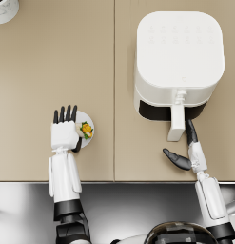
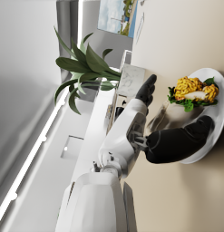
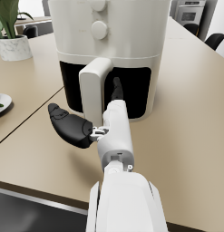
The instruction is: Pick up the chicken rolls and place it into the air fryer
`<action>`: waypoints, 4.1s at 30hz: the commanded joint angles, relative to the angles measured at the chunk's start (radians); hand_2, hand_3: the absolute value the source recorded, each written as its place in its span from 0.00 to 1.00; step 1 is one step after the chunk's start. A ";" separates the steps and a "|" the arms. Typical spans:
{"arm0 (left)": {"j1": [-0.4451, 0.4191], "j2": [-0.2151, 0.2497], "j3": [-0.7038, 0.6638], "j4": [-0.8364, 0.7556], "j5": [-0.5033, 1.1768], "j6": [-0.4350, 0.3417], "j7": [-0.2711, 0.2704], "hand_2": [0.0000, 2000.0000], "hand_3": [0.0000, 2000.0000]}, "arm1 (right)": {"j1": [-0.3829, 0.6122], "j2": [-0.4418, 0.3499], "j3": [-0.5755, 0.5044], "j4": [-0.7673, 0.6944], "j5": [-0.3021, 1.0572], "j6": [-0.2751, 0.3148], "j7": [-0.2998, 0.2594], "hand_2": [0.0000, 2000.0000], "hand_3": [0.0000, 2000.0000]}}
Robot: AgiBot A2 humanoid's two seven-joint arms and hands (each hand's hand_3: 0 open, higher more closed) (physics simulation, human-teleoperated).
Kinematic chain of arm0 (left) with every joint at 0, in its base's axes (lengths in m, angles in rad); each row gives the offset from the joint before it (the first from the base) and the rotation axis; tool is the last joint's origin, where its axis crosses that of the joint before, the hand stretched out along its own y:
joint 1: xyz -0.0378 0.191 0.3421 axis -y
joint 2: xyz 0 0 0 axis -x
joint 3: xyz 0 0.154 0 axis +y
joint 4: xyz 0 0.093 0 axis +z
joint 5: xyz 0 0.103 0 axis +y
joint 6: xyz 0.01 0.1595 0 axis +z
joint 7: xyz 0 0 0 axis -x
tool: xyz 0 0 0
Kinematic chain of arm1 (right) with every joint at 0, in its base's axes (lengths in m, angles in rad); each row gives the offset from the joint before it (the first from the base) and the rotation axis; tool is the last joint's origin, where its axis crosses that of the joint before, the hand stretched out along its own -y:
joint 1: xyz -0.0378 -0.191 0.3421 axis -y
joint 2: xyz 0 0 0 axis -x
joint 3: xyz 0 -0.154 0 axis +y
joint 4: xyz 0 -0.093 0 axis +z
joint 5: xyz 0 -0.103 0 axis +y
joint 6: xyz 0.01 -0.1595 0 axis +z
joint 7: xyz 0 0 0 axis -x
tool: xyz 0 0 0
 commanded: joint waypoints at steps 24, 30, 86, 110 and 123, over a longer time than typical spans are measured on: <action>-0.109 0.001 0.098 -0.541 0.000 0.429 0.078 1.00 1.00 | 0.148 -0.079 0.040 -0.151 0.002 -0.086 -0.001 1.00 0.65; -0.105 0.012 0.126 -0.583 -0.001 0.433 0.079 1.00 1.00 | 0.160 -0.066 0.146 -0.112 0.006 -0.053 -0.004 1.00 1.00; -0.080 0.012 0.219 -0.722 -0.001 0.473 0.082 0.00 0.00 | 0.119 0.319 0.616 0.454 -0.005 0.081 0.006 1.00 1.00; -0.090 0.014 -0.081 -0.747 -0.001 0.474 0.082 0.00 0.00 | 0.467 0.234 0.574 0.048 0.006 0.237 0.000 1.00 1.00; -0.136 0.016 -0.069 -0.737 -0.001 0.474 0.082 0.00 0.00 | 0.617 0.092 0.501 -0.306 0.007 0.259 0.017 1.00 1.00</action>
